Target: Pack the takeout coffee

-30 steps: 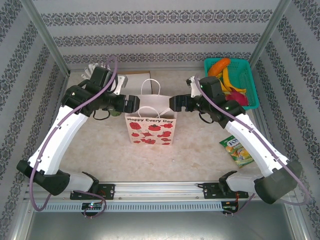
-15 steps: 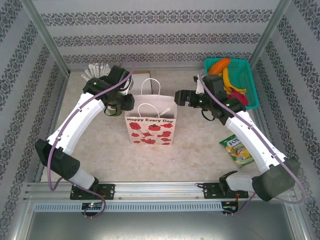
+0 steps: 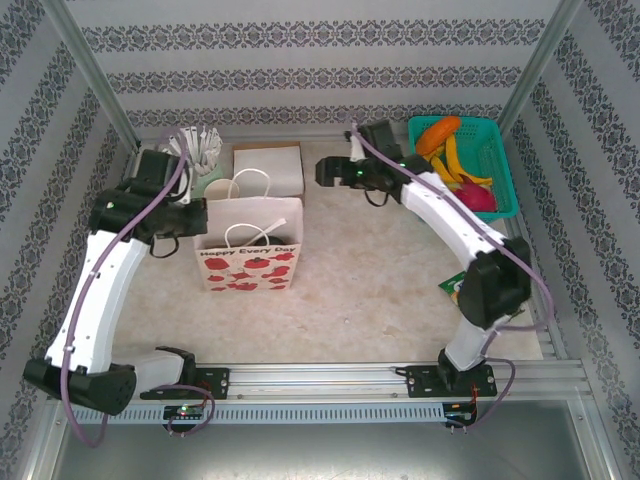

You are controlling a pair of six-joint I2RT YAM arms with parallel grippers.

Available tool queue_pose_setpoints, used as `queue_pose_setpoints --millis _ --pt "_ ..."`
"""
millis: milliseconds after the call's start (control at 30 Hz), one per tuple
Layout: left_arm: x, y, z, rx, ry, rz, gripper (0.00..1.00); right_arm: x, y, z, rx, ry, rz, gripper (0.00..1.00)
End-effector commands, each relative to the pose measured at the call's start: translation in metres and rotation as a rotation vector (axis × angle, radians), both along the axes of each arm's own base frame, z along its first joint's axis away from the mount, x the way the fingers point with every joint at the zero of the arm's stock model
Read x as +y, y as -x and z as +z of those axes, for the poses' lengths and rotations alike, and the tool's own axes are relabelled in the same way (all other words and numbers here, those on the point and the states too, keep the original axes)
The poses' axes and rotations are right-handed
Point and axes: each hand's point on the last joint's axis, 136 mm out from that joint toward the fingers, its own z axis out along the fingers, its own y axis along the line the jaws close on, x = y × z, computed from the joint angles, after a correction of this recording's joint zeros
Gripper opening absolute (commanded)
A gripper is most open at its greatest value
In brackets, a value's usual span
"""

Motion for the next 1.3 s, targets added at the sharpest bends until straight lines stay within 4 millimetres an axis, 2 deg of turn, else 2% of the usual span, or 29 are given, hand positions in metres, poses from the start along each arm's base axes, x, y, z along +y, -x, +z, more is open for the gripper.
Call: queue_pose_setpoints --millis 0,100,200,367,433,567,700,800,967,1100,1167,1267 --pt "0.026 0.019 -0.021 0.097 -0.044 0.054 0.0 0.039 -0.014 -0.001 0.018 -0.057 0.045 0.92" --pt "0.045 0.019 -0.026 0.102 -0.055 0.106 0.0 0.063 -0.034 -0.02 0.041 -0.054 0.035 0.87" --pt "0.054 0.016 -0.026 0.079 -0.056 0.116 0.0 0.07 -0.055 -0.044 0.074 -0.054 -0.029 0.85" --pt "0.03 0.005 -0.028 0.038 0.062 0.02 0.0 0.067 -0.082 -0.079 0.065 0.066 -0.047 0.79" --pt "0.025 0.003 -0.03 0.036 0.086 0.008 0.0 0.069 -0.087 -0.093 0.075 0.085 -0.016 0.75" --pt "0.021 0.001 -0.033 0.038 0.112 0.0 0.0 0.074 -0.081 -0.117 0.162 0.089 0.057 0.68" --pt "0.019 -0.001 -0.034 0.038 0.127 0.001 0.0 0.05 -0.082 -0.14 0.175 0.26 -0.022 0.65" --pt "0.018 -0.002 -0.036 0.042 0.136 0.002 0.0 0.043 -0.08 -0.148 0.187 0.293 -0.039 0.6" --pt "0.016 -0.002 -0.039 0.05 0.143 -0.002 0.0 0.054 -0.084 -0.153 0.194 0.248 -0.01 0.46" --pt "0.015 -0.002 -0.039 0.048 0.152 -0.006 0.0 0.063 -0.088 -0.158 0.206 0.221 0.006 0.4" --pt "0.014 -0.002 -0.04 0.051 0.155 -0.007 0.0 0.063 -0.09 -0.161 0.205 0.22 0.002 0.37" --pt "0.013 -0.003 -0.041 0.05 0.163 -0.01 0.0 0.06 -0.094 -0.161 0.199 0.229 -0.012 0.26"
